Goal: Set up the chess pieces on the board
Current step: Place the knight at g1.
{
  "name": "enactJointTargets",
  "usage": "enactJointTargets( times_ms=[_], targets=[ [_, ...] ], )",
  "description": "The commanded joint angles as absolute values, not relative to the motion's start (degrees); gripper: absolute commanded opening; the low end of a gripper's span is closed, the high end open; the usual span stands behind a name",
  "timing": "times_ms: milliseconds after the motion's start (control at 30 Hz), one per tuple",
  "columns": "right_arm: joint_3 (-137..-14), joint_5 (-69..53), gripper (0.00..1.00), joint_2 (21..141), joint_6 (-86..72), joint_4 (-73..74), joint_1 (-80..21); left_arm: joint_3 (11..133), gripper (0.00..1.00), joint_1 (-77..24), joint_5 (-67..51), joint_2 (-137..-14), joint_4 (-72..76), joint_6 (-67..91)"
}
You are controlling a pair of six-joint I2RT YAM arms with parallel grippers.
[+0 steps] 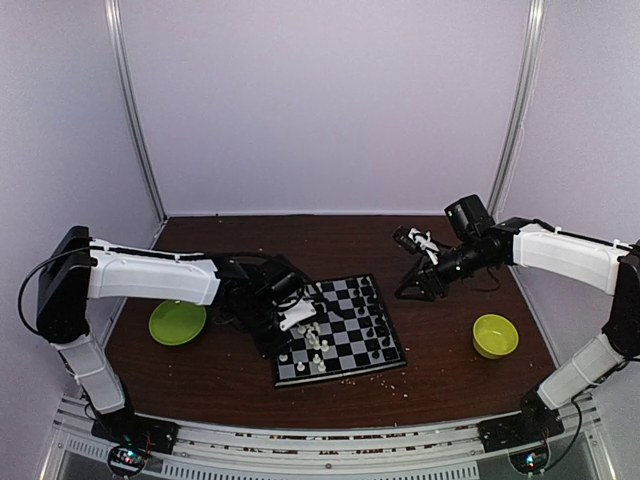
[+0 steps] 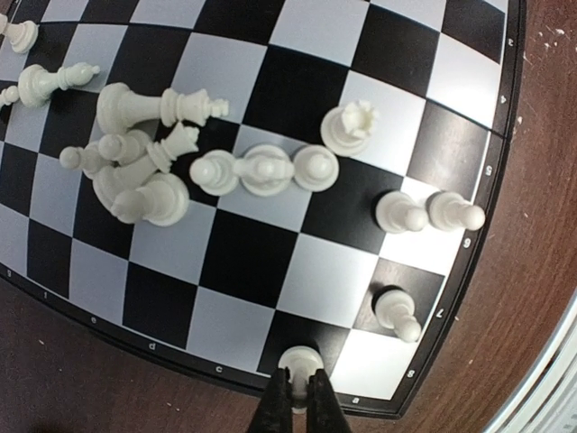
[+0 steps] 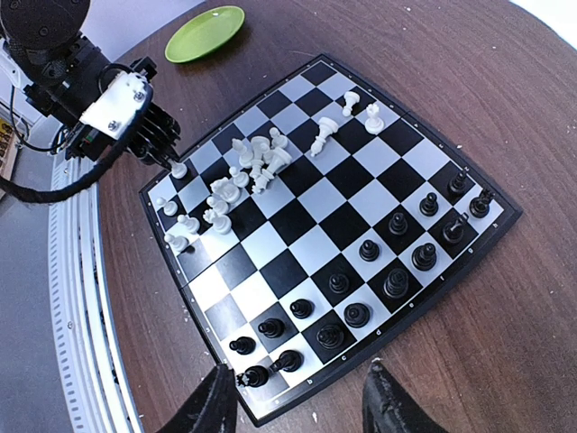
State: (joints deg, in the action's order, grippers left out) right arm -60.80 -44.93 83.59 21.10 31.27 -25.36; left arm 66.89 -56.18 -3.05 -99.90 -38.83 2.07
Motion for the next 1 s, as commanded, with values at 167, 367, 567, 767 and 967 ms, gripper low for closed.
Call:
enactJointTargets(
  times_ms=[167, 367, 567, 767, 967],
  targets=[
    [-60.7, -45.4, 0.47, 84.0, 21.6, 31.1, -25.0, 65.6, 0.02, -55.8, -5.0, -101.0, -36.8, 1.4],
    [-60.7, -45.4, 0.47, 83.9, 21.5, 31.2, -25.0, 66.1, 0.2, -55.8, -4.1, -100.9, -37.0, 1.8],
    [-60.7, -45.4, 0.47, 83.7, 21.5, 31.1, -25.0, 71.5, 0.26, -55.8, -4.6, -97.8, -40.3, 2.7],
    [-60.8, -45.4, 0.47, 83.8, 21.8, 31.2, -25.0, 76.6, 0.26, -53.3, -1.8, -97.6, -40.9, 4.9],
    [-60.7, -45.1, 0.47, 83.5, 22.1, 31.5, -25.0, 82.0, 0.26, -50.7, -1.7, -103.4, -40.6, 6.9]
  ],
)
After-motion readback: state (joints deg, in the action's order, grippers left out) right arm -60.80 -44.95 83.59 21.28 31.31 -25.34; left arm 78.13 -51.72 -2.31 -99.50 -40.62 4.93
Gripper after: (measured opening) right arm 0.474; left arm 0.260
